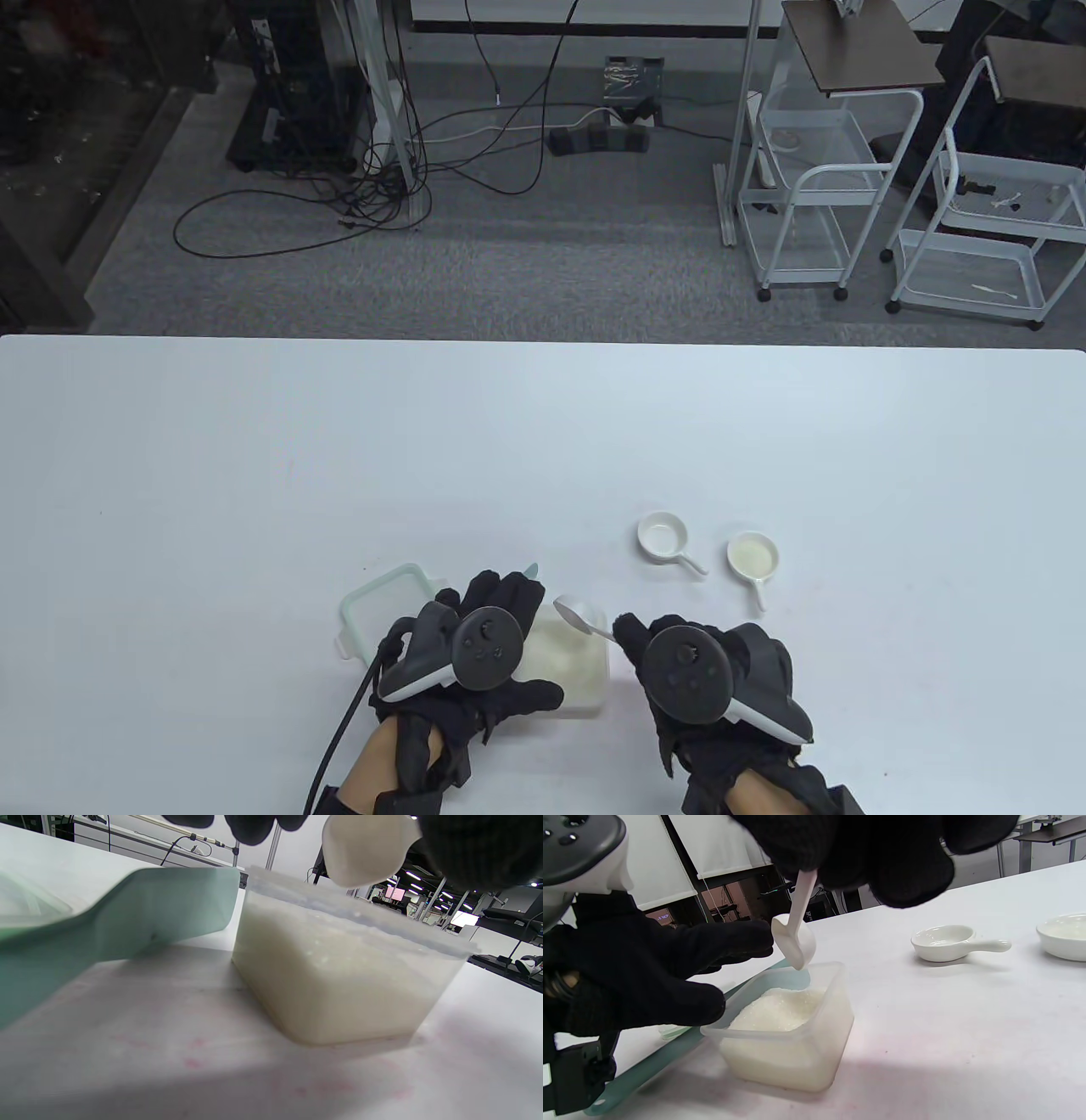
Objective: Scoop white sugar with coffee spoon and level it off using dessert spatula
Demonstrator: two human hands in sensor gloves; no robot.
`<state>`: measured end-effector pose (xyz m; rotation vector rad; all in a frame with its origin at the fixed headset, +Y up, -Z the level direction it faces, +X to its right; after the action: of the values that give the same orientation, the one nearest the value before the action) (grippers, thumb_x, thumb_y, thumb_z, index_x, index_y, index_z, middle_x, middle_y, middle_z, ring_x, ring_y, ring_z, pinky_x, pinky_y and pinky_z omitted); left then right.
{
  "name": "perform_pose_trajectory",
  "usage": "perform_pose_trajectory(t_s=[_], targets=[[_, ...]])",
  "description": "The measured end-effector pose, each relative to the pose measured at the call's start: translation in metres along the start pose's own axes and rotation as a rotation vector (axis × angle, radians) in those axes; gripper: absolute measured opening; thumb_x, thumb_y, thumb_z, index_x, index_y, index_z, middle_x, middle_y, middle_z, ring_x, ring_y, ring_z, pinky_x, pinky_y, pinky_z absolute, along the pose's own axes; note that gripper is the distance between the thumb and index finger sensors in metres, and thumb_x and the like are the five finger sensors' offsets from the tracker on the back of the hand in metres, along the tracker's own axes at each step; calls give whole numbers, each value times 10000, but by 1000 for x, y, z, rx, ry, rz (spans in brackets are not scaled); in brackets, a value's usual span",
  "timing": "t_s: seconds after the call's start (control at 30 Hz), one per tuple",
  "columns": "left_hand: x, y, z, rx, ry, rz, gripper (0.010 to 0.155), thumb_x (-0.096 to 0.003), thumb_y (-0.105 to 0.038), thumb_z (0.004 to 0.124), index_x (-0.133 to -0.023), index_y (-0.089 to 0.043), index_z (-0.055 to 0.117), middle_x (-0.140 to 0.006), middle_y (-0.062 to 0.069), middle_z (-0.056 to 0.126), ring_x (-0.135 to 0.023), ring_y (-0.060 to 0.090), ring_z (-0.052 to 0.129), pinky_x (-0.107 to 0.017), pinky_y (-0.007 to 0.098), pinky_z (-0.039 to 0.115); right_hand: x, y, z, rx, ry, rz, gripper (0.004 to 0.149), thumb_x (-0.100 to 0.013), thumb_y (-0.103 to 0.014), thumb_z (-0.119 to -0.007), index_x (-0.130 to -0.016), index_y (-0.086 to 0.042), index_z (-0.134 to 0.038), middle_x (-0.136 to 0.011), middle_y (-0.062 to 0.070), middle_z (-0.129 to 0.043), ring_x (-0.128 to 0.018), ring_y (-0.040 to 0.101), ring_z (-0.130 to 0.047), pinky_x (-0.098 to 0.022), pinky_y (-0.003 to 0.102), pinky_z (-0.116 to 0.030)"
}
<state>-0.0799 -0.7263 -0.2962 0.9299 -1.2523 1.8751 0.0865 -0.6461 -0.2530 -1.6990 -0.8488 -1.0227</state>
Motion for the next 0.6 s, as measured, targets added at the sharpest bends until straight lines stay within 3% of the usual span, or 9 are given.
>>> perform_pose_trajectory(t_s=[0.6], targets=[[-5,-1,13,-31,65,-15,1090,-312,-722,781,-1146,-175,340,-1232,124,404,-1102,499,422,-704,761,408,-8,-26,-30,285,-33,4,484,-477,-111,-743,-958,-100,-696,-747,227,-800,-660,420,-846,-616,697,-625]])
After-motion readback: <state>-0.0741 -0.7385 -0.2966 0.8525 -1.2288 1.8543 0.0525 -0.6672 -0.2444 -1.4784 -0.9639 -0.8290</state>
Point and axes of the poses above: the tracker on the back of each hand, its own y axis roughly to the little-finger side, its own x axis roughly from the fingertips to the wrist, z = x × y, the point moved 5 cm from there along -x, roughly from the wrist to the fingertips
